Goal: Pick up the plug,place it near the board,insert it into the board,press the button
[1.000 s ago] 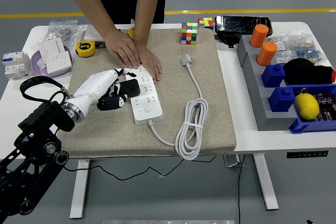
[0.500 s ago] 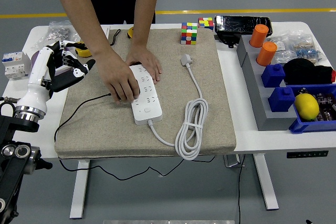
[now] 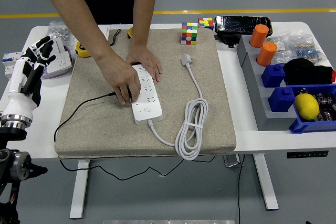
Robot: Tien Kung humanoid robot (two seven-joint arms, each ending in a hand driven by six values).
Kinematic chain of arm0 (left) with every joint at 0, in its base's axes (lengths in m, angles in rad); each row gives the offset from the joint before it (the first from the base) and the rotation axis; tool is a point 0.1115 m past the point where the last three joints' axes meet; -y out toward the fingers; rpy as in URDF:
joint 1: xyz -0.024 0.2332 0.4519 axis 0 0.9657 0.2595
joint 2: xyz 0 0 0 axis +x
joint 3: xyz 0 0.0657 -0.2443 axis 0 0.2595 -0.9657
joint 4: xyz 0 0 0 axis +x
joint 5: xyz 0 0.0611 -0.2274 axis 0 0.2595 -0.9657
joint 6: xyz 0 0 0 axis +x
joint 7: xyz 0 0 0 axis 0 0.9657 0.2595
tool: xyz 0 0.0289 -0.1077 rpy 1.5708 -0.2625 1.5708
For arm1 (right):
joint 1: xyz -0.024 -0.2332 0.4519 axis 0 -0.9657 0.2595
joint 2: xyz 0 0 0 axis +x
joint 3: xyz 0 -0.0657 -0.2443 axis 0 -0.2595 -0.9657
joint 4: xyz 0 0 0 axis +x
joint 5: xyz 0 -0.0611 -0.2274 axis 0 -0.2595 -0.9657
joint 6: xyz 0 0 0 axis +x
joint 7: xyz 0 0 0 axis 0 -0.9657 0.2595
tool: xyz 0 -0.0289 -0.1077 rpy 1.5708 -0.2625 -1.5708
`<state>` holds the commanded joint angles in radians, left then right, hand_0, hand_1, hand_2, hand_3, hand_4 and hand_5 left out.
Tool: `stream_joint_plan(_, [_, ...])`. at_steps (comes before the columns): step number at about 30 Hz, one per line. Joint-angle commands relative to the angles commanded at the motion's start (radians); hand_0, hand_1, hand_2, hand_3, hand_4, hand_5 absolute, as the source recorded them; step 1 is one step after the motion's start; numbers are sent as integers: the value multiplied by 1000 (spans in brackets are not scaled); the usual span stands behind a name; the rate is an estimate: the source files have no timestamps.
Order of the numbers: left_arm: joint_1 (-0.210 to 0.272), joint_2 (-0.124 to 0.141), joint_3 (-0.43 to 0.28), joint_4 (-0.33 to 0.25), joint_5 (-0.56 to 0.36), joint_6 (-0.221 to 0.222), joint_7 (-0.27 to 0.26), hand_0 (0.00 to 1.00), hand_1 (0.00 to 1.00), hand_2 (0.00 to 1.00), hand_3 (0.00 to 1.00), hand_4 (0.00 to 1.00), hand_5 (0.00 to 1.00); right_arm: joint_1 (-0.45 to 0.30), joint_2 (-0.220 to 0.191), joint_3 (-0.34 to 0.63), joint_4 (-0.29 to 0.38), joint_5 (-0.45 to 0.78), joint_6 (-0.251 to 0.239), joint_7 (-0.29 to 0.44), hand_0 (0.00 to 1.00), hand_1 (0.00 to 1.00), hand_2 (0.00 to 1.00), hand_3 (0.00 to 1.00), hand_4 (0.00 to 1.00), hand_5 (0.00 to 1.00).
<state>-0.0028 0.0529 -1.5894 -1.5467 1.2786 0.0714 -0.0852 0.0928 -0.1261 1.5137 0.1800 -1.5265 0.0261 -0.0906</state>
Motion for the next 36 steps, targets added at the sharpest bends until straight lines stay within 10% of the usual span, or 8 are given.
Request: stream_joint_plan(36, [6, 4, -51, 1, 99, -33, 44, 958, 969, 921, 902, 998, 706, 0, 0, 0, 0, 11, -1, 0, 860, 765, 750, 783, 998, 890])
